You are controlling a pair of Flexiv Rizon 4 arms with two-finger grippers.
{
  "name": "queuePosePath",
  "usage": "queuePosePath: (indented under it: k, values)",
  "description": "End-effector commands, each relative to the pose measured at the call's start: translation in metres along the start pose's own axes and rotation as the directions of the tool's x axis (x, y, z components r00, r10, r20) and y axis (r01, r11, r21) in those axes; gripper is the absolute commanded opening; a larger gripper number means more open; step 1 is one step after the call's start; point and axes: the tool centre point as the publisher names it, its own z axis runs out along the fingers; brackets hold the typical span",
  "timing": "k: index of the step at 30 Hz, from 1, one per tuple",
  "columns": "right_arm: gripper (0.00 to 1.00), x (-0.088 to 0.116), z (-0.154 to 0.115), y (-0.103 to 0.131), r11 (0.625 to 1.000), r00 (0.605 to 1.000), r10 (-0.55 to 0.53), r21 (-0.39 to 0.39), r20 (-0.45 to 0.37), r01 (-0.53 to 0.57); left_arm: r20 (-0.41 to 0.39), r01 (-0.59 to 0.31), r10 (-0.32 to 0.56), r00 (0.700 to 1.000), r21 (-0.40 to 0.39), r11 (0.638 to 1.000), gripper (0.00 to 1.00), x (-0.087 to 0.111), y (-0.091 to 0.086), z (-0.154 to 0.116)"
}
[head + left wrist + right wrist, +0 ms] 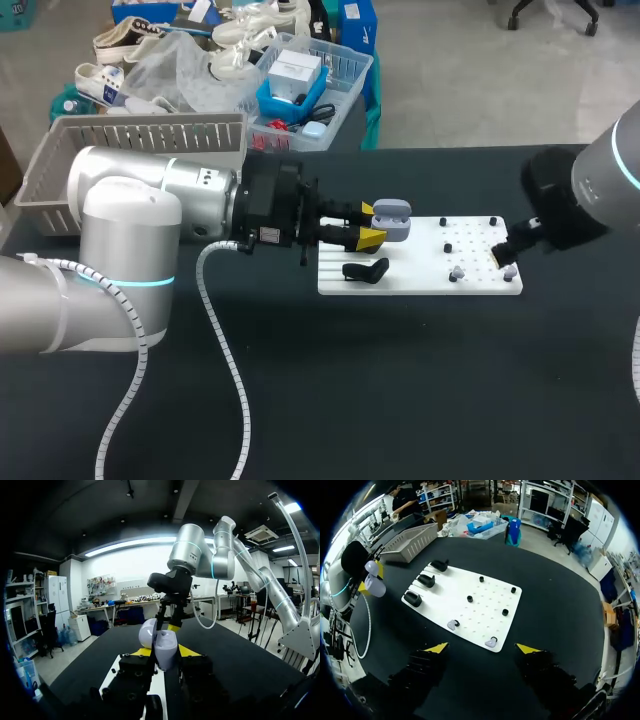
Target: Pick up each earbud case from the left stands, insert the matching earbuds, close the lid, and place the case in the box.
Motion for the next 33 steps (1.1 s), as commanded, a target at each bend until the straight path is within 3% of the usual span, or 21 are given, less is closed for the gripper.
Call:
queuePosePath:
  k: [1, 9, 16, 28, 33]
  values:
    - [0.74, 0.007, 0.006, 0.001, 0.948, 1.000, 0.002, 0.317, -0.008, 0.001, 0.001, -0.001, 0.001, 1.000, 0.001, 1.000, 0.00, 0.001, 0.001, 0.001]
    - [0.67, 0.012, 0.023, -0.004, 0.942, 0.998, -0.012, 0.336, -0.058, 0.031, 0.001, -0.001, 0.001, 1.000, 0.001, 1.000, 0.00, 0.001, 0.001, 0.001]
    - [0.70, 0.013, 0.038, -0.004, 0.941, 0.995, -0.031, 0.332, -0.099, 0.063, 0.001, -0.001, 0.001, 1.000, 0.001, 1.000, 0.00, 0.001, 0.001, 0.001]
    - [0.64, 0.010, 0.054, -0.011, 0.939, 0.990, -0.049, 0.333, -0.129, 0.089, 0.001, -0.001, 0.001, 1.000, 0.001, 1.000, 0.00, 0.001, 0.001, 0.001]
    - [0.50, 0.010, 0.057, -0.015, 0.937, 0.990, -0.045, 0.338, -0.134, 0.088, 0.001, -0.001, 0.001, 1.000, 0.001, 1.000, 0.00, 0.001, 0.001, 0.001]
